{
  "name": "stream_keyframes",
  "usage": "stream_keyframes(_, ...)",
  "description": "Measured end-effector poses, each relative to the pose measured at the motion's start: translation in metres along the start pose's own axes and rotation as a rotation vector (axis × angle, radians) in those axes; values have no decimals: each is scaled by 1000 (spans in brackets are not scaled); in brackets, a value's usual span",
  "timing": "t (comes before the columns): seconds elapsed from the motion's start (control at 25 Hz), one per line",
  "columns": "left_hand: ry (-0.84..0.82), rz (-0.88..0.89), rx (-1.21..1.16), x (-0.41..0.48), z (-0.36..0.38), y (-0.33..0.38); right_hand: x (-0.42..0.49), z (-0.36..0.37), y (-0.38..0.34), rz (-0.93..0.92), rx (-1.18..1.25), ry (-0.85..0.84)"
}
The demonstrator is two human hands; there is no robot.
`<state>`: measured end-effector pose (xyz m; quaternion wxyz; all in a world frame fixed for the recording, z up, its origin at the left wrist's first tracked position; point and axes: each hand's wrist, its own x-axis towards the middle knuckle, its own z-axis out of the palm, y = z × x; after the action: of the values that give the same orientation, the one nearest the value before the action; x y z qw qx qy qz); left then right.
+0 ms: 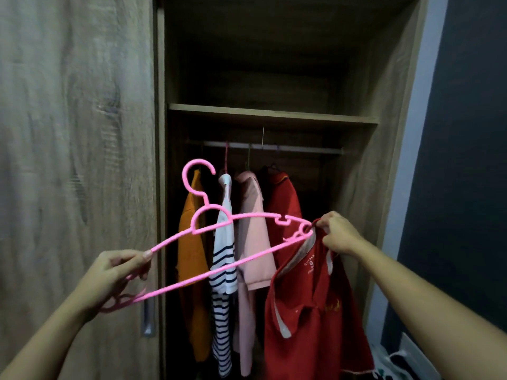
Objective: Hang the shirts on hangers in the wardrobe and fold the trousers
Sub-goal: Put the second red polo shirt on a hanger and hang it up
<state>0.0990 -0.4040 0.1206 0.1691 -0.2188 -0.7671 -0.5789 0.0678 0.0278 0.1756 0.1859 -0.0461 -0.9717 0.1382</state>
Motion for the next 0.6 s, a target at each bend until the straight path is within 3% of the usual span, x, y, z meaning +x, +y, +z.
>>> stream_keyframes(0.24,-79,-4,-31,-10,43,2,-24,4,-80,-374,-38,-79)
stream_keyframes(0.32,-74,-34,-147,-11,59,-3,-35,3,-104,-474,-53,-49)
stream_keyframes(0.48,67,-38,-303,-19,62,-8,-48,-15,-110,-685,-192,161)
stream_keyframes(0.56,73,43,-215,-19,62,-4,-46,-14,-104,-744,-263,432)
stream_keyframes(0.6,131,118,-64,-15,61,0,-45,-14,-103,-709,-292,518)
